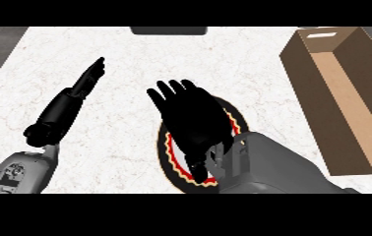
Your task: Pick the cupcake from the plate and place it in the cardboard box
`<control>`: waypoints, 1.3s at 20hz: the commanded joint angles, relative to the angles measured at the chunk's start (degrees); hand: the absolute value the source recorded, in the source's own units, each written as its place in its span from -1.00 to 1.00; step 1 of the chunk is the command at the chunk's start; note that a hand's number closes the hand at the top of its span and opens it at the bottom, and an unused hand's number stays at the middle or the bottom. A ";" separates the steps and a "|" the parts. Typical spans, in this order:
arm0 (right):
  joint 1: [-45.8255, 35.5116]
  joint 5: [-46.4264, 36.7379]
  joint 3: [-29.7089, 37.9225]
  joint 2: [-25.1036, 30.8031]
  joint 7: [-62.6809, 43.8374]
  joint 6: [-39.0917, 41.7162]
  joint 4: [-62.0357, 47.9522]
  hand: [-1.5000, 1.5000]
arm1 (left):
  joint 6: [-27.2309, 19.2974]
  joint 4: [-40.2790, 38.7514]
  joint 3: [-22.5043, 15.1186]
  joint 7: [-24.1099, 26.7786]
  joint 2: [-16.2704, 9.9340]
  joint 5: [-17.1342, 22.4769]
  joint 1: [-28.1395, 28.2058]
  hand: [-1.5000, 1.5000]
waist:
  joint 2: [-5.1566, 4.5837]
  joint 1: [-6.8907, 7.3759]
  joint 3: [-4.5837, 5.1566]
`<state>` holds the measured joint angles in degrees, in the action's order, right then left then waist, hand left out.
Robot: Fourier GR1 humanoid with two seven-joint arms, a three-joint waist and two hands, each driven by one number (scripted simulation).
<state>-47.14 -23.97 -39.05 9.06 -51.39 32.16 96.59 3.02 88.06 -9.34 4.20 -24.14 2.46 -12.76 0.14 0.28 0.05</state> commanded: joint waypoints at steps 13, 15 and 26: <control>6.08 -17.82 -1.87 -7.40 2.68 -0.21 -10.16 -1.00 | 3.52 1.66 4.30 -3.26 2.10 -1.70 -1.21 0.00 | -0.09 0.00 -0.05; 5.01 -18.68 1.10 -8.25 2.81 2.80 -9.18 -1.00 | 3.46 -0.67 4.03 1.34 3.67 -3.69 0.47 0.00 | -0.10 -0.12 -0.04; 8.16 -25.32 3.48 -7.81 12.34 0.62 -16.69 -1.00 | 5.44 1.93 6.14 -1.96 5.53 -5.55 -0.33 0.00 | -0.13 -0.13 -0.05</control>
<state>-40.34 -47.68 -37.71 0.65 -43.08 32.66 81.08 8.52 88.80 -3.63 3.43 -19.57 -1.85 -12.38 0.01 0.23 0.01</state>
